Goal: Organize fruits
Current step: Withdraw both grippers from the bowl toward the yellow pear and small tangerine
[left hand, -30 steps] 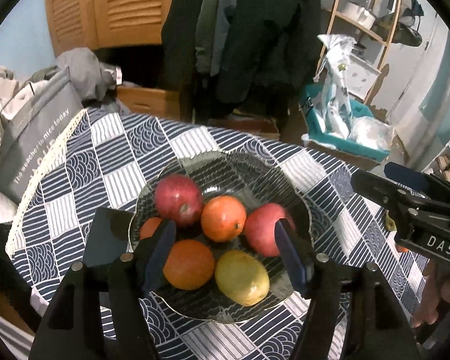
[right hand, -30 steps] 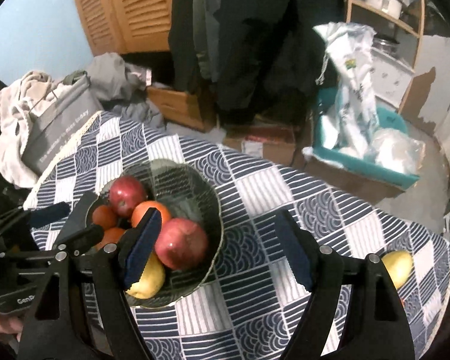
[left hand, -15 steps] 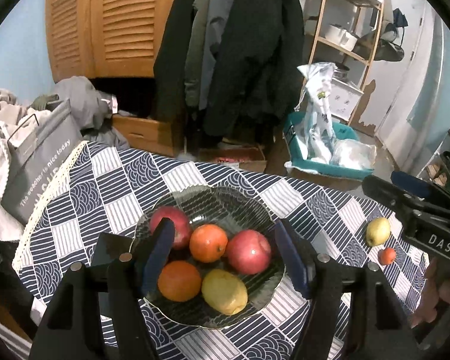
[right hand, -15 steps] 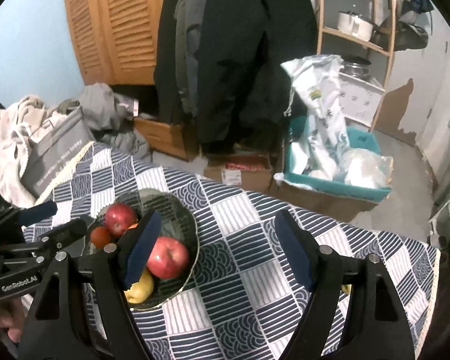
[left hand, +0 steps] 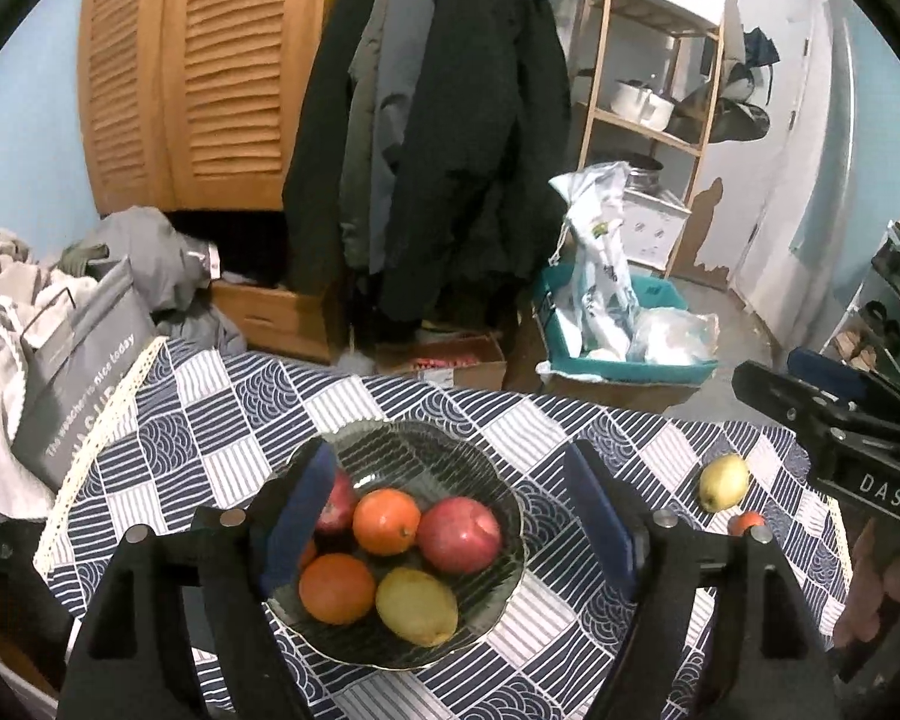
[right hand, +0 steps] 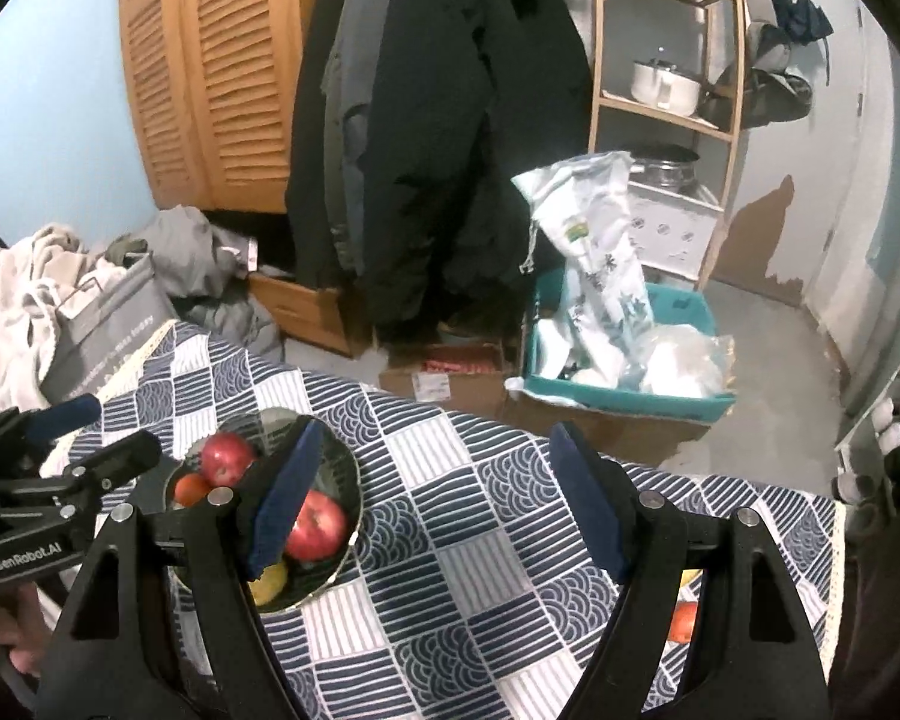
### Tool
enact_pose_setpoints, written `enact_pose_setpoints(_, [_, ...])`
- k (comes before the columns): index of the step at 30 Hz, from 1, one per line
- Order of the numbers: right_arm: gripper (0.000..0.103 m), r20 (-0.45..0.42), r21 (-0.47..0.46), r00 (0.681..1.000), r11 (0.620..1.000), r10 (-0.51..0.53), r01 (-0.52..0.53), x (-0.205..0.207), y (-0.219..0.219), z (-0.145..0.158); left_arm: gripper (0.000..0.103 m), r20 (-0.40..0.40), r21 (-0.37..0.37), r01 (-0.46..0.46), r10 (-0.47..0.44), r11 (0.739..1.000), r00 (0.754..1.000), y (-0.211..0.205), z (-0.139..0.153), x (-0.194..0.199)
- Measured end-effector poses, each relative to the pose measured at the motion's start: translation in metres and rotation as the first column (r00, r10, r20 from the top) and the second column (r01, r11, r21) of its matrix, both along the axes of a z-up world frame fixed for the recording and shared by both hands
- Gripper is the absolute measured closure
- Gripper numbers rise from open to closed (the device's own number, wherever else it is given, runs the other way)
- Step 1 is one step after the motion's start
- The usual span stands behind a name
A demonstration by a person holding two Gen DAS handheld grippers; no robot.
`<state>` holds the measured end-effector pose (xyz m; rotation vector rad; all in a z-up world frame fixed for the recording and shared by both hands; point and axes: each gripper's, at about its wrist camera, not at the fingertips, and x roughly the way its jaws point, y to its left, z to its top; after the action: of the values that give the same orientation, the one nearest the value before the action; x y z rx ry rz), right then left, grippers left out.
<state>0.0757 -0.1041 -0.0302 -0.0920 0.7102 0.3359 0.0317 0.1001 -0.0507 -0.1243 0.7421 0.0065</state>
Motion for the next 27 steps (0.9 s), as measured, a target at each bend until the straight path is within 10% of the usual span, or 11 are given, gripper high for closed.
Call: enact_pose_setpoints(27, [0.019,0.077,-0.007,0.991,0.994,-0.107,0.108,-0.046,-0.081,0.032,0.010,0.063,0.020,0.078,-0.079,0.997,0.995,-0.054,0.034,-0.010])
